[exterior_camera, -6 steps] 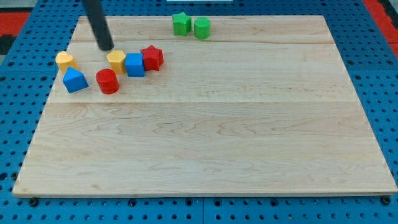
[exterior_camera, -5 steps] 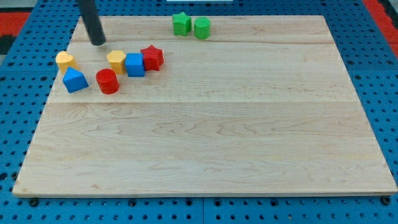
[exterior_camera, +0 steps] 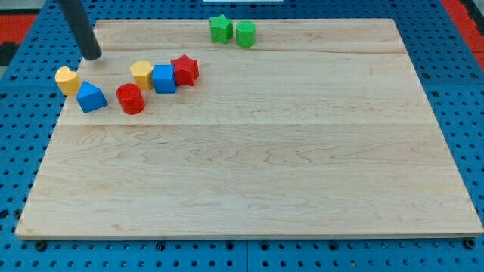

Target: Move the yellow heart towards the bottom left

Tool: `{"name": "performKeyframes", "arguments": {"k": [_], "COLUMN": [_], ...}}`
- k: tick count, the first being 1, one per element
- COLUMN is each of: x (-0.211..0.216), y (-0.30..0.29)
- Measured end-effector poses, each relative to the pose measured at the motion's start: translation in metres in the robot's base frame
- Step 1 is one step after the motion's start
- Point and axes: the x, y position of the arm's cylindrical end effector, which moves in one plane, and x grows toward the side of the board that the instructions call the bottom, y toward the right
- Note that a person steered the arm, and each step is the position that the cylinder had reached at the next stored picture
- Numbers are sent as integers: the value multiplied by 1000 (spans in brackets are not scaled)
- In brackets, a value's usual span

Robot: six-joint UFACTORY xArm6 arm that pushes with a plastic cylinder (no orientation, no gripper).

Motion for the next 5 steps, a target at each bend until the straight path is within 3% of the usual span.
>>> {"name": "performKeyframes", "arguments": {"k": [2,3,4,5], "x": [0,57,84,120], "y": [-39,-38,-37,1]}}
